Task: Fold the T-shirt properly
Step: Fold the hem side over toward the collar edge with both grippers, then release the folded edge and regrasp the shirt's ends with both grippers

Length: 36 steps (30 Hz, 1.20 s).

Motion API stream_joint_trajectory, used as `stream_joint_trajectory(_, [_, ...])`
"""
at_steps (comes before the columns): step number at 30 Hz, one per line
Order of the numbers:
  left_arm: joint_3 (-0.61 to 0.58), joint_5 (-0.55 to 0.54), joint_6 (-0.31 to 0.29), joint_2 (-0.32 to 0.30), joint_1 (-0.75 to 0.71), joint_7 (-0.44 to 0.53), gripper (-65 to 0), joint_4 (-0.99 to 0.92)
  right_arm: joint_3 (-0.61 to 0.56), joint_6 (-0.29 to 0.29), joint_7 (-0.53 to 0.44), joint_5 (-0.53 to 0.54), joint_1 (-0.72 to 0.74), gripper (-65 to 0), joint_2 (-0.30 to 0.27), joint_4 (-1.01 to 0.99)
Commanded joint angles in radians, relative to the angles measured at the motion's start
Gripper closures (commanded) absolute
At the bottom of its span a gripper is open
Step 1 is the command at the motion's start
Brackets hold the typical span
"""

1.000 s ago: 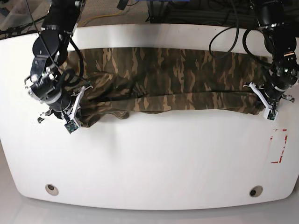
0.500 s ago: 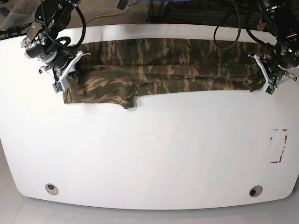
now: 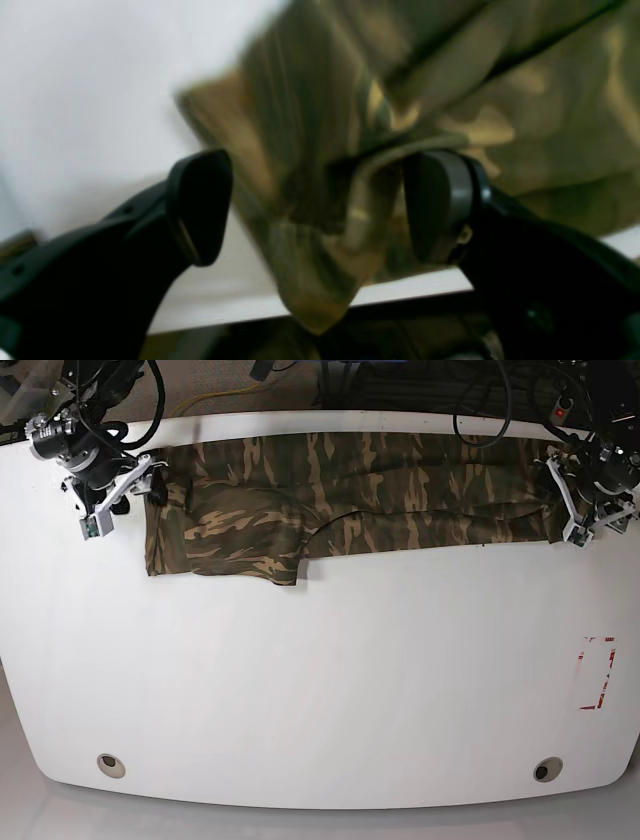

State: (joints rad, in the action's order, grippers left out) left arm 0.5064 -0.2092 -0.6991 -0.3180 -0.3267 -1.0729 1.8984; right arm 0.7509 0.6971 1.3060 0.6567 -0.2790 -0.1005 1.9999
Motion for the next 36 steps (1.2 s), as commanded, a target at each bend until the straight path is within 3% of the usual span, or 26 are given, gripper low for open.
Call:
stream_joint_trajectory(1, [0.013,-0.006,0.001,-0.011,0.005,0.009,-49.9,0.071,-0.006,0.001,-0.026,0.139,0.010,-39.8,-0.023,0.017])
stream_joint_trajectory(3, [0.010,-0.006,0.001,-0.010,0.007,-0.016,-49.6,0.085,-0.052,0.001,-0.024,0.220,0.013,-38.5,-0.026,0.014])
stream_joint_trajectory(9, [0.005,0.003,0.001,0.050,0.050,-0.085,-38.2,0.053,-0.205,0.001,-0.029,0.194,0.070,-31.4,-0.015,-0.050])
stream_joint_trajectory(14, [0.002,0.003,0.001,0.050,0.031,-0.096,-36.3,0.016,-0.291,0.001,-0.042,0.002,0.134,-23.9,0.015,-0.155])
stream_joint_trajectory(19, [0.001,0.018,0.001,0.013,0.024,-0.088,-36.1,-0.132,-0.336,0.001,-0.182,-0.156,0.163,-22.5,0.006,-0.319])
stream_joint_trajectory(24, [-0.002,0.066,0.001,0.006,0.027,0.016,-36.3,-0.218,-0.334,0.001,-0.316,-0.216,0.217,-22.5,-0.064,-0.506])
stream_joint_trajectory(27, [-0.021,0.100,0.001,0.010,0.076,0.024,-36.3,-0.236,-0.336,0.001,-0.392,-0.214,0.266,-22.5,-0.133,-0.630])
stream_joint_trajectory(36, [-0.044,0.116,0.001,0.010,0.133,0.020,-36.3,-0.155,-0.340,0.001,-0.452,-0.220,0.395,-22.8,-0.238,-0.773])
